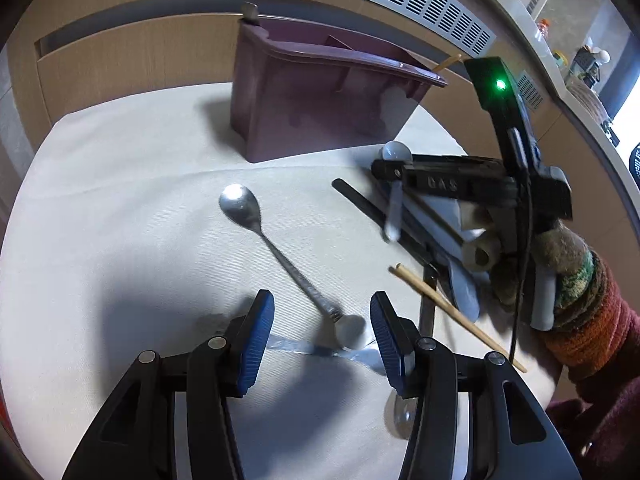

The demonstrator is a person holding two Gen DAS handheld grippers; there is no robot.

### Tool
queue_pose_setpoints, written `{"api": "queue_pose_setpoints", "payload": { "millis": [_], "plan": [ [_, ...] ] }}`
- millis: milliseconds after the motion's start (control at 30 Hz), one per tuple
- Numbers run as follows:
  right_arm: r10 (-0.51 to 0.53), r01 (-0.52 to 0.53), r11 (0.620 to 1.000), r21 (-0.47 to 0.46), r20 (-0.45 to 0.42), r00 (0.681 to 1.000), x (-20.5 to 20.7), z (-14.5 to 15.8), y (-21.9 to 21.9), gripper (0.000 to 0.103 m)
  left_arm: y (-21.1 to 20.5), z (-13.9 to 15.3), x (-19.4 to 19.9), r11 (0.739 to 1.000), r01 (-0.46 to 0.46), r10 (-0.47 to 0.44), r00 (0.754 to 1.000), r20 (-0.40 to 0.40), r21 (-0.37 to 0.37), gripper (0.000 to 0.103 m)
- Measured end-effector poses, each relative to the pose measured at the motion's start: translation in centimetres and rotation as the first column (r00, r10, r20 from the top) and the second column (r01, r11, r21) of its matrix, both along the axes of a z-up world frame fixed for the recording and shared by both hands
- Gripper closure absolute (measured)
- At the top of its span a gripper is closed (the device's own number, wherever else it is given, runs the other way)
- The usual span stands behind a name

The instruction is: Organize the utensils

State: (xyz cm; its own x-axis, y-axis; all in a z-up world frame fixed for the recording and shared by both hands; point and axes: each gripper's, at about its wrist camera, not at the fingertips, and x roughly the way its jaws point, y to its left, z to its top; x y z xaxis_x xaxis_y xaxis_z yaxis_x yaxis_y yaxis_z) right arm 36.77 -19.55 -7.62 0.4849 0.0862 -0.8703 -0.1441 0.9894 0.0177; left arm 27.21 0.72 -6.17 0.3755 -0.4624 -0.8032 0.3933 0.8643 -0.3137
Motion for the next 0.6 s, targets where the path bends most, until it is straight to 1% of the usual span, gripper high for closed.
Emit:
{"api": "queue_pose_setpoints", "payload": {
  "millis": [133, 267, 467, 533, 600],
  "plan": [
    [0.044, -0.045, 0.999, -0.027, -0.018, 0.999, -1.6, 0.1, -0.8, 0.057, -0.4, -0.2, -0.3, 1.0, 0.008, -0.008, 1.0, -0.006, 0.004, 0.052],
    [0.062, -0.063, 0.997, -0.044, -0.015, 0.998, -3.4, 0.2, -2.6, 0.057, -1.0, -0.1, -1.2, 0.999, 0.034, -0.034, 0.999, -0.01, -0.009, 0.052],
    [0.061, -0.061, 0.998, -0.012, -0.019, 0.998, -5.0, 0.4, -4.4, 0.056, -2.8, -0.1, -2.6, 0.994, 0.11, -0.11, 0.994, -0.028, 0.012, 0.052],
    [0.061, -0.061, 0.998, 0.017, 0.001, 0.998, -5.8, 0.8, -5.4, 0.057, -3.1, 0.0, -3.3, 0.991, 0.13, -0.13, 0.991, -0.034, 0.021, 0.052],
    [0.067, -0.068, 0.997, 0.022, 0.043, 0.997, -7.0, 1.5, -6.0, 0.057, -3.3, -0.1, -3.6, 0.99, 0.14, -0.138, 0.989, -0.05, 0.032, 0.052]
  ]
}}
